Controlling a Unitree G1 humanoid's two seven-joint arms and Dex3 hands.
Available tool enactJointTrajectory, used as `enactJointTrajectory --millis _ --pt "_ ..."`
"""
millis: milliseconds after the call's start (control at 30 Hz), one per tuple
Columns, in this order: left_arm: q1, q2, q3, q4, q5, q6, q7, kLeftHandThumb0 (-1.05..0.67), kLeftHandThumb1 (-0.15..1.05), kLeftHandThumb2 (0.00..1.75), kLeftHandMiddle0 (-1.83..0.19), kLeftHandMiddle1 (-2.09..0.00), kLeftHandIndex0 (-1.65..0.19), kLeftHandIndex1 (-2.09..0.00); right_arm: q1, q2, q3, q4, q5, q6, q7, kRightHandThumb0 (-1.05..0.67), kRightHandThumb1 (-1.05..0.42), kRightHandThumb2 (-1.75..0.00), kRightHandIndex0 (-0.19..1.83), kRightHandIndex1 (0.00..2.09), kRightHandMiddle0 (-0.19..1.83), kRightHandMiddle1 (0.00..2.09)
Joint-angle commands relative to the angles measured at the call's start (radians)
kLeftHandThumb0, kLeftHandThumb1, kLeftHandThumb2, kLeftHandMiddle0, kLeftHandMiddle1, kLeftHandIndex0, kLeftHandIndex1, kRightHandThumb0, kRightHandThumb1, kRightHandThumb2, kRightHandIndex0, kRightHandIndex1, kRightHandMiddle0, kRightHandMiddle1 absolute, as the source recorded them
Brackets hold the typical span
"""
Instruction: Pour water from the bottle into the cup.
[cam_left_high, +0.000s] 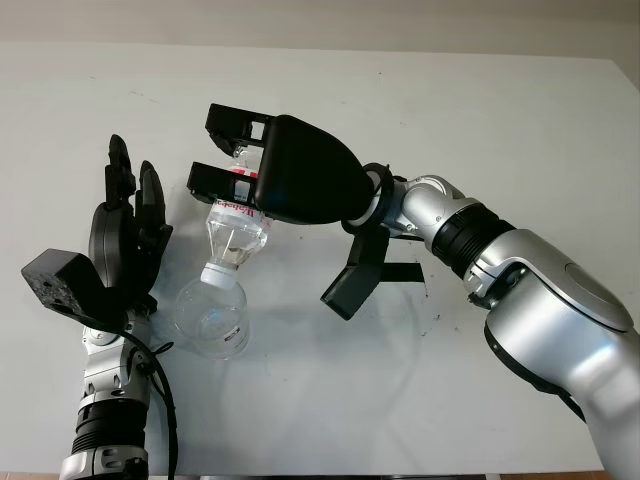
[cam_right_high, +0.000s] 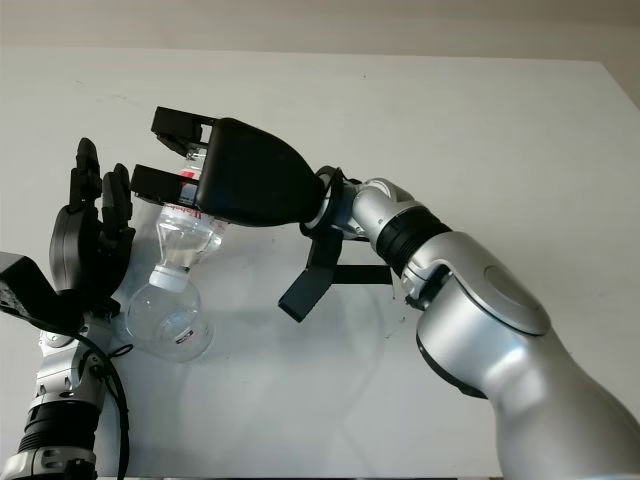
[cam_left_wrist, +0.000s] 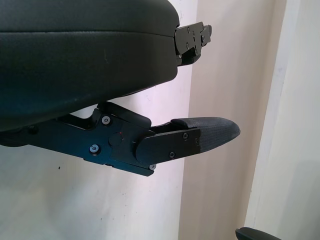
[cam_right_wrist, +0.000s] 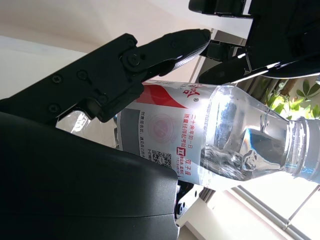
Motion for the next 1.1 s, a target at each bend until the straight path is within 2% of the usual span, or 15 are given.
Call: enactJointTrajectory --millis 0,67,133,200,300,400,500,567,700,833,967,1067 --pt "0.012 -0.015 -0.003 0.021 0.004 -0.01 0.002 -0.62 1.05 0.56 0.11 -0.05 0.19 -0.04 -0.023 -0.004 -0.012 -0.012 0.031 -0.034 -0.003 -0.61 -1.05 -0.26 1.26 2.09 0.85 2.09" --pt "0.012 -0.015 -0.002 0.02 0.004 -0.01 0.003 -0.63 1.05 0.55 0.1 -0.06 0.18 -0.04 -0.003 0.006 -0.064 0.006 0.128 -0.133 0.055 -0.59 -1.05 -0.33 1.25 2.09 0.84 2.09" --pt "0.013 -0.017 -0.002 0.018 0.005 -0.011 0.007 -0.63 1.05 0.55 0.09 -0.06 0.18 -0.04 0.026 0.012 -0.139 0.027 0.276 -0.245 0.199 -0.53 -1.05 -0.46 1.24 2.09 0.84 2.09" --pt "0.015 -0.017 -0.002 0.015 0.005 -0.011 0.009 -0.63 1.05 0.55 0.09 -0.06 0.18 -0.04 0.057 0.008 -0.214 0.033 0.414 -0.327 0.344 -0.48 -1.05 -0.51 1.22 2.09 0.85 2.09" --pt "0.022 -0.015 -0.001 0.008 0.003 -0.01 0.006 -0.63 1.05 0.56 0.09 -0.06 0.18 -0.04 0.119 0.0 -0.34 0.018 0.653 -0.375 0.639 -0.44 -1.05 -0.5 1.21 2.09 0.85 2.09" --pt "0.027 -0.016 0.001 -0.001 -0.008 -0.002 0.0 -0.62 1.05 0.55 0.1 -0.05 0.19 -0.04 0.185 0.002 -0.455 -0.031 0.905 -0.32 0.989 -0.42 -1.05 -0.51 1.16 2.09 0.78 2.09" --pt "0.031 -0.017 0.001 -0.008 -0.011 0.004 0.001 -0.61 1.05 0.56 0.1 -0.05 0.19 -0.04 0.262 0.003 -0.577 -0.114 1.168 -0.167 1.318 -0.4 -1.05 -0.53 1.07 2.09 0.65 2.09" --pt "0.033 -0.018 0.001 -0.008 -0.011 0.005 0.001 -0.61 1.05 0.56 0.1 -0.05 0.19 -0.04 0.313 -0.011 -0.635 -0.195 1.259 -0.032 1.439 -0.4 -1.05 -0.54 1.06 2.09 0.66 2.09" --pt "0.039 -0.02 -0.001 -0.019 -0.016 0.017 0.0 -0.61 1.05 0.56 0.1 -0.05 0.19 -0.04 0.424 -0.045 -0.74 -0.392 1.343 0.216 1.553 -0.4 -1.05 -0.54 1.09 2.09 0.82 2.09" --pt "0.042 -0.022 -0.005 -0.019 -0.011 0.018 -0.003 -0.61 1.05 0.57 0.12 -0.05 0.19 -0.02 0.512 -0.059 -0.835 -0.535 1.438 0.438 1.639 -0.38 -1.05 -0.58 1.1 2.09 0.85 2.09" --pt "0.043 -0.022 -0.008 -0.013 -0.007 0.022 -0.003 -0.63 1.05 0.58 0.12 -0.05 0.19 -0.02 0.585 -0.054 -0.914 -0.673 1.54 0.697 1.687 -0.39 -1.05 -0.59 1.27 2.09 0.95 2.09" --pt "0.043 -0.023 -0.005 -0.005 -0.015 0.02 -0.012 -0.63 1.05 0.58 0.13 -0.05 0.19 -0.01 0.626 -0.051 -0.962 -0.752 1.62 0.86 1.722 -0.4 -1.05 -0.61 1.3 2.09 0.95 2.09"
